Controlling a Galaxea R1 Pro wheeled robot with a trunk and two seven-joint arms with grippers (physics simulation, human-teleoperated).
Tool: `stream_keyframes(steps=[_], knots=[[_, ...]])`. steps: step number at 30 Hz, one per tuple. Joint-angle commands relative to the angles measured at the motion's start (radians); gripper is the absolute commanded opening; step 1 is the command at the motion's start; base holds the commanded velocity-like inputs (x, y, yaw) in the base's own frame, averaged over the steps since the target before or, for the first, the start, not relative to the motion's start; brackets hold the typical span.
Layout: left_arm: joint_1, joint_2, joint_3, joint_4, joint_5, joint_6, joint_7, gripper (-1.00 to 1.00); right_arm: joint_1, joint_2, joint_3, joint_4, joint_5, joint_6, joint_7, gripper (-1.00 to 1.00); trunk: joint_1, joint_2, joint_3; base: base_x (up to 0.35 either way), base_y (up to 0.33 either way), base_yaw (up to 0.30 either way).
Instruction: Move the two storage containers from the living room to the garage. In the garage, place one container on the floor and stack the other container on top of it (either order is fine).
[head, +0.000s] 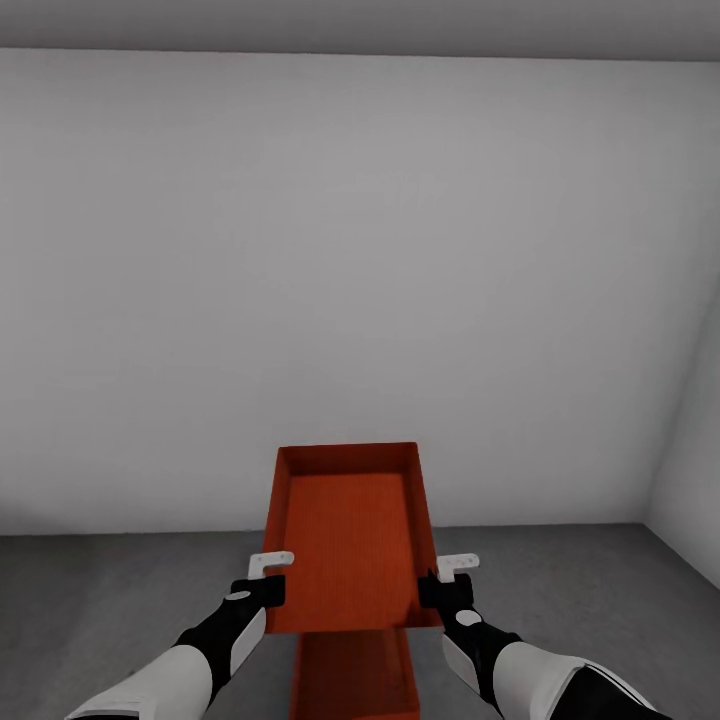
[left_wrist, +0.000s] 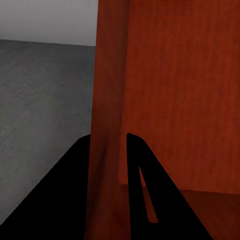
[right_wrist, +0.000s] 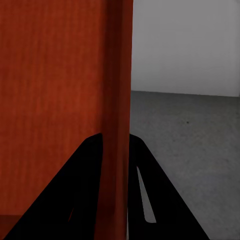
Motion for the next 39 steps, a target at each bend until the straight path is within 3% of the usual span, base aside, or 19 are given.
stream_keyframes(steps=[1, 39], knots=[[-0.001, 0.032, 0.028, -0.015, -0.004, -0.004, 0.007, -1.00, 0.000, 0.000, -0.038, 0.001, 0.003, 0.001, -0.002, -1.00, 0.000, -0.001, -0.003, 0.007, 0.000, 0.000], [-0.001, 0.033, 0.030, -0.008, -0.004, -0.004, 0.007, -1.00, 0.000, 0.000, -0.037, 0.001, 0.003, 0.002, -0.002, -1.00, 0.000, -0.001, -0.061, 0.000, 0.000, 0.000]])
